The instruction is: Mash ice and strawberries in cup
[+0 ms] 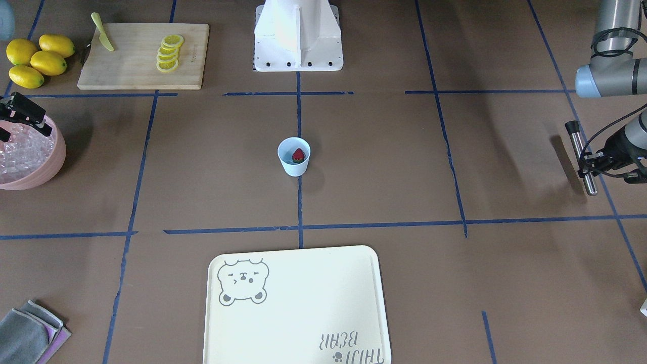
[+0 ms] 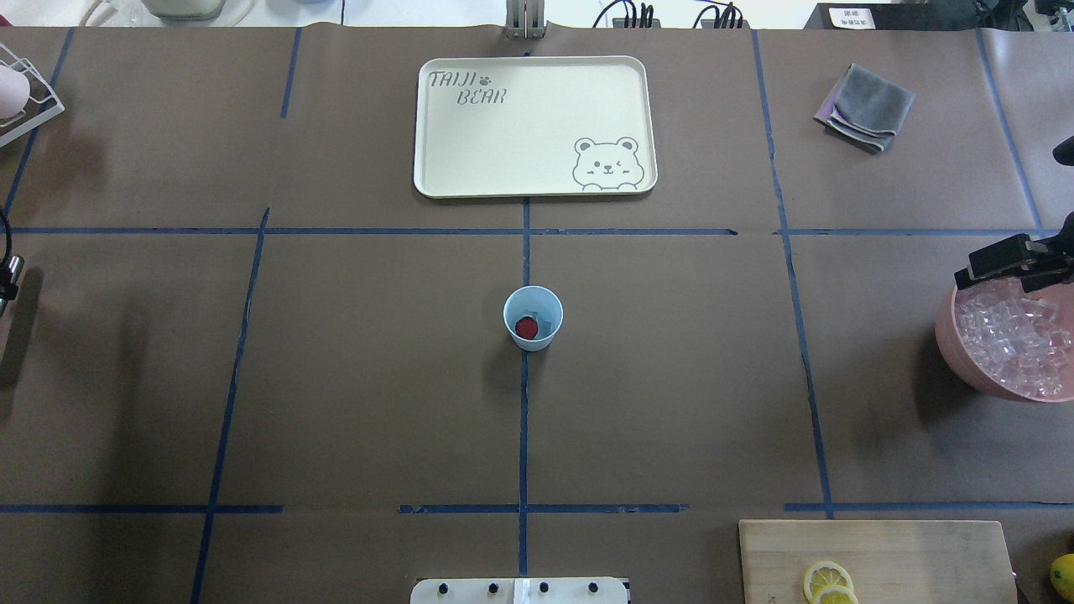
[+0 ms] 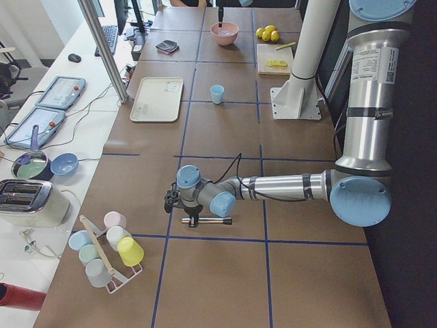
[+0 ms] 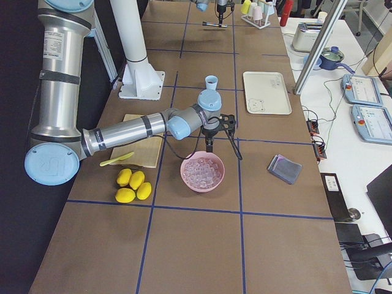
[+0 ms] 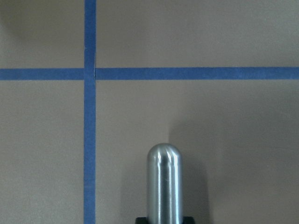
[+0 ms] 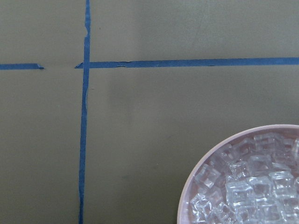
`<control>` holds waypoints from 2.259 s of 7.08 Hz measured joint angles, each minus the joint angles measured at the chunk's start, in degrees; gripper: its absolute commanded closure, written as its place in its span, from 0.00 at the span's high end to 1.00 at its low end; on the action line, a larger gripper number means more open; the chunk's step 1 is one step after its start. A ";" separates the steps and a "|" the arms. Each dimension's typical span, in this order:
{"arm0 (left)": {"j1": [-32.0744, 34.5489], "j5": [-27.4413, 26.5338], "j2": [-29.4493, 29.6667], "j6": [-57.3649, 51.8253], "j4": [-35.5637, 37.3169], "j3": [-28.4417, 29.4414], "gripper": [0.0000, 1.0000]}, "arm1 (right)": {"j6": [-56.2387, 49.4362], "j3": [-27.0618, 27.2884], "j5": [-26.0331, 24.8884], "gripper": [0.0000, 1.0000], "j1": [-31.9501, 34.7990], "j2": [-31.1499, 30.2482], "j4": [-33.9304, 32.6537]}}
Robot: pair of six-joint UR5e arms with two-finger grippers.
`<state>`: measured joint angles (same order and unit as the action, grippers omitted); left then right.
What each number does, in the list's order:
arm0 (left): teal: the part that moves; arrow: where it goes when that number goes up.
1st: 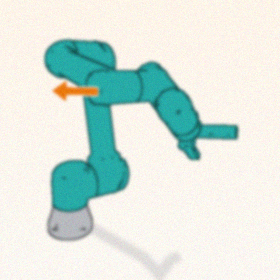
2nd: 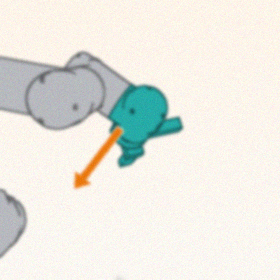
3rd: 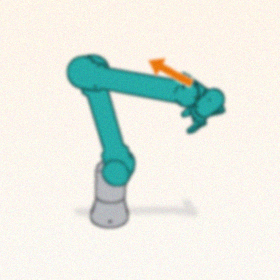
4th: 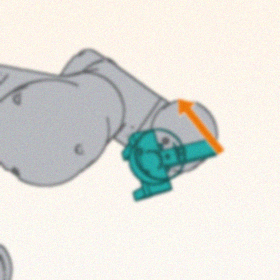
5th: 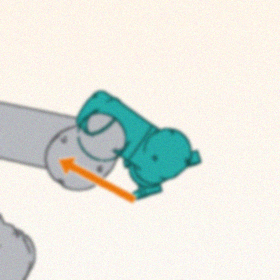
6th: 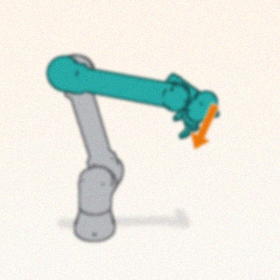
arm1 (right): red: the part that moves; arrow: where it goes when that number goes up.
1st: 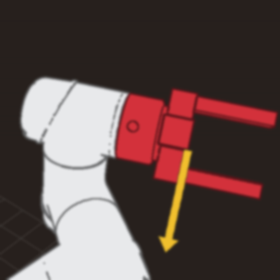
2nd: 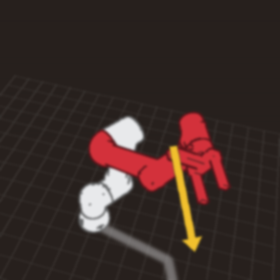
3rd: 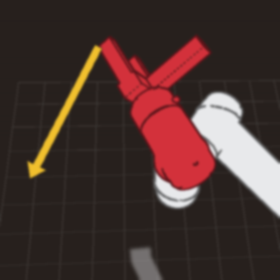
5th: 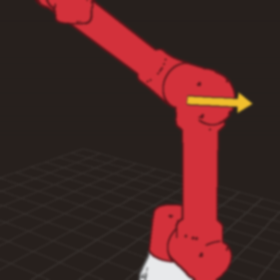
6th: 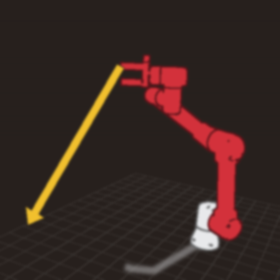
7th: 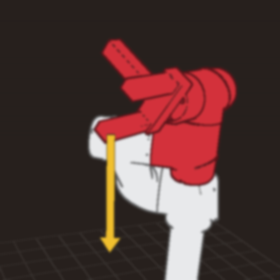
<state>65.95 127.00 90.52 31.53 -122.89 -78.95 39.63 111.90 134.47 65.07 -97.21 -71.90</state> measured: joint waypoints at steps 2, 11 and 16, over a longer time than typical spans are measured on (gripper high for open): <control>-0.03 0.00 0.01 0.02 -0.87 0.44 0.58 | 0.03 0.17 0.08 1.00 0.04 0.00 0.06; 6.78 9.36 0.15 -4.57 -0.12 -3.62 1.00 | -11.52 -2.07 5.23 1.00 13.79 -0.01 -2.78; 17.48 19.23 0.10 -15.42 0.88 -3.90 1.00 | -39.22 -3.43 0.93 1.00 24.12 0.34 -20.28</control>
<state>83.44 146.23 90.62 16.12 -122.01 -82.84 0.42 108.47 135.40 89.19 -96.86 -92.18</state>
